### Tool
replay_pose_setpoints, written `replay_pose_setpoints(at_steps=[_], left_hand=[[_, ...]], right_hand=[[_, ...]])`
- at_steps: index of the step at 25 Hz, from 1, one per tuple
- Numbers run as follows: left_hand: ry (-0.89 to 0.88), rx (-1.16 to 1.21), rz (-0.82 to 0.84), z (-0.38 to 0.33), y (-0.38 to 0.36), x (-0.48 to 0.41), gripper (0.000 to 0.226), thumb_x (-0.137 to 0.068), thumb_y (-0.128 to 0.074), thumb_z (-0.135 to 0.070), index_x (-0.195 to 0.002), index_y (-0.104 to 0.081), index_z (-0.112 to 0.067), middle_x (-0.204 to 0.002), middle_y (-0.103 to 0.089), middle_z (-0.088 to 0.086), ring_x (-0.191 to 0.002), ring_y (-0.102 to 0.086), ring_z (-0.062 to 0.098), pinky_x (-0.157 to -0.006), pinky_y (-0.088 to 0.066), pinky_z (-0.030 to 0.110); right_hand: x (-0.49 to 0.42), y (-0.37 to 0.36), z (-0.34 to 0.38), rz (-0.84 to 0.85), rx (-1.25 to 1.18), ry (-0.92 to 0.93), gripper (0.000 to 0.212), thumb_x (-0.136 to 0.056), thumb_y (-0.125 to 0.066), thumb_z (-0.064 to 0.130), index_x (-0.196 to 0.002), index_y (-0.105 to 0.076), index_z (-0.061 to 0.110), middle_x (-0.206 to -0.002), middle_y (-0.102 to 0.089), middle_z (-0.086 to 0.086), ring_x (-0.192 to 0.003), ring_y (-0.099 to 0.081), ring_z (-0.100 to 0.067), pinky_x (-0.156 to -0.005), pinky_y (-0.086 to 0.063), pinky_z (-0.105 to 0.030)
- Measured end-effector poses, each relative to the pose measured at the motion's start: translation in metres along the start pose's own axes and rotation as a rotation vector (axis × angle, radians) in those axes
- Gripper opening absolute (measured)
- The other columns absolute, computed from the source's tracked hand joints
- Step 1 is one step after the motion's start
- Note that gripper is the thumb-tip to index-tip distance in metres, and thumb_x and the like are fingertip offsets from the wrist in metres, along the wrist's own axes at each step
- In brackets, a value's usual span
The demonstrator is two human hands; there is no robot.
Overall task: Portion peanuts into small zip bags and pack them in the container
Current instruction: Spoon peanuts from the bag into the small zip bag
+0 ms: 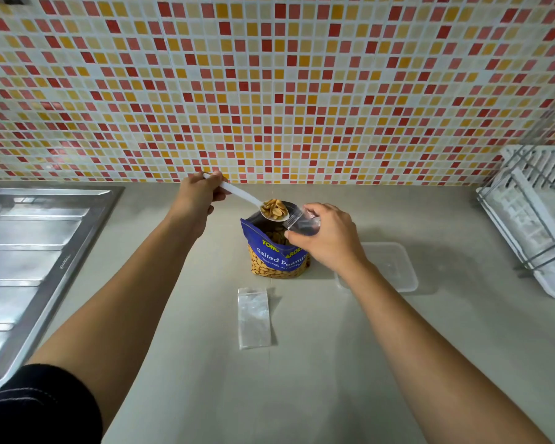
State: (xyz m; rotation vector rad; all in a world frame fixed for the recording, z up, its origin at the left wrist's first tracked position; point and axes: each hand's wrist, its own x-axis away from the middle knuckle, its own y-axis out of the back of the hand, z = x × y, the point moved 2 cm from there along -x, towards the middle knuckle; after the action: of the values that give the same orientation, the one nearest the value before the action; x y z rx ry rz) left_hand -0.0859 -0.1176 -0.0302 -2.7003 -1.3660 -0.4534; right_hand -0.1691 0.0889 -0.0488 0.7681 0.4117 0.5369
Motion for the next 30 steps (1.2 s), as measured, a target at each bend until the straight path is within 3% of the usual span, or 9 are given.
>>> replay_pose_setpoints(at_steps=[4, 7, 11, 14, 17, 21, 24, 27, 30], left_hand=[[-0.17, -0.152, 0.077, -0.026, -0.013, 0.018, 0.019, -0.096, -0.046, -0.024, -0.096, -0.059, -0.01, -0.08, -0.061, 0.0, -0.071, -0.054, 0.008, -0.062, -0.038, 0.019], [-0.528, -0.433, 0.118, -0.051, -0.026, 0.047, 0.022, -0.097, -0.044, -0.027, -0.092, -0.06, -0.012, -0.087, -0.065, 0.006, -0.076, -0.059, 0.017, -0.066, -0.046, 0.024], [-0.912, -0.728, 0.065, -0.078, -0.031, 0.082, 0.026, -0.097, -0.045, -0.029, -0.092, -0.061, -0.009, -0.076, -0.063, 0.002, -0.051, -0.049, 0.004, -0.047, -0.033, 0.012], [-0.821, -0.526, -0.002, -0.089, -0.018, 0.076, 0.022, -0.096, -0.046, -0.03, -0.091, -0.06, -0.014, -0.073, -0.059, -0.005, -0.057, -0.052, 0.0, -0.053, -0.038, 0.011], [-0.578, -0.281, -0.018, -0.073, -0.009, 0.051, 0.02, -0.096, -0.046, -0.029, -0.09, -0.06, -0.015, -0.079, -0.062, -0.003, -0.078, -0.058, 0.013, -0.072, -0.047, 0.025], [-0.348, -0.451, 0.056, -0.012, -0.019, 0.025, 0.018, -0.093, -0.051, -0.026, -0.088, -0.064, -0.014, -0.082, -0.061, 0.002, -0.083, -0.054, 0.019, -0.071, -0.045, 0.029], [-0.334, -0.658, 0.091, 0.016, -0.024, 0.026, 0.022, -0.091, -0.056, -0.025, -0.104, -0.063, -0.008, -0.087, -0.059, 0.003, -0.085, -0.051, 0.016, -0.06, -0.04, 0.019], [-0.364, -0.752, 0.041, 0.022, -0.025, 0.036, 0.043, -0.088, -0.06, -0.031, -0.124, -0.053, -0.008, -0.115, -0.058, 0.01, -0.097, -0.052, 0.016, -0.072, -0.042, 0.023], [-0.616, -0.676, -0.108, 0.015, -0.033, 0.063, 0.03, -0.092, -0.054, -0.024, -0.119, -0.057, -0.01, -0.115, -0.059, 0.006, -0.092, -0.054, 0.011, -0.074, -0.042, 0.013]], right_hand=[[0.0, -0.006, 0.005, -0.043, -0.103, 0.001, 0.055, -0.069, -0.077, 0.041, -0.115, -0.061, 0.016, -0.11, -0.065, 0.0, -0.095, -0.057, -0.013, -0.077, -0.042, -0.022], [0.0, -0.011, 0.007, -0.12, -0.22, -0.019, 0.052, -0.068, -0.078, 0.041, -0.113, -0.063, 0.019, -0.106, -0.066, 0.002, -0.091, -0.06, -0.011, -0.075, -0.043, -0.021], [0.001, -0.012, 0.012, -0.182, -0.348, -0.035, 0.048, -0.07, -0.077, 0.04, -0.112, -0.062, 0.02, -0.105, -0.067, 0.002, -0.086, -0.063, -0.009, -0.069, -0.048, -0.015], [0.002, -0.011, 0.011, -0.199, -0.409, -0.057, 0.053, -0.069, -0.078, 0.04, -0.115, -0.061, 0.02, -0.103, -0.066, 0.005, -0.084, -0.062, -0.006, -0.07, -0.05, -0.015], [0.005, -0.007, 0.008, -0.212, -0.433, -0.083, 0.052, -0.067, -0.08, 0.04, -0.11, -0.062, 0.018, -0.096, -0.066, 0.007, -0.084, -0.063, -0.006, -0.073, -0.051, -0.018], [0.008, 0.005, 0.002, -0.21, -0.488, -0.13, 0.032, -0.067, -0.079, 0.042, -0.084, -0.062, 0.021, -0.077, -0.067, 0.009, -0.074, -0.065, -0.007, -0.064, -0.053, -0.021], [0.004, 0.014, -0.001, -0.19, -0.515, -0.132, 0.031, -0.067, -0.08, 0.041, -0.08, -0.062, 0.019, -0.078, -0.069, 0.003, -0.074, -0.067, -0.012, -0.06, -0.055, -0.024], [0.0, 0.026, -0.005, -0.2, -0.528, -0.115, 0.032, -0.066, -0.081, 0.042, -0.077, -0.062, 0.019, -0.077, -0.07, 0.001, -0.072, -0.067, -0.013, -0.058, -0.052, -0.021], [-0.001, 0.036, -0.011, -0.195, -0.54, -0.111, 0.033, -0.066, -0.08, 0.044, -0.079, -0.063, 0.018, -0.079, -0.07, 0.0, -0.074, -0.068, -0.014, -0.061, -0.054, -0.025]])
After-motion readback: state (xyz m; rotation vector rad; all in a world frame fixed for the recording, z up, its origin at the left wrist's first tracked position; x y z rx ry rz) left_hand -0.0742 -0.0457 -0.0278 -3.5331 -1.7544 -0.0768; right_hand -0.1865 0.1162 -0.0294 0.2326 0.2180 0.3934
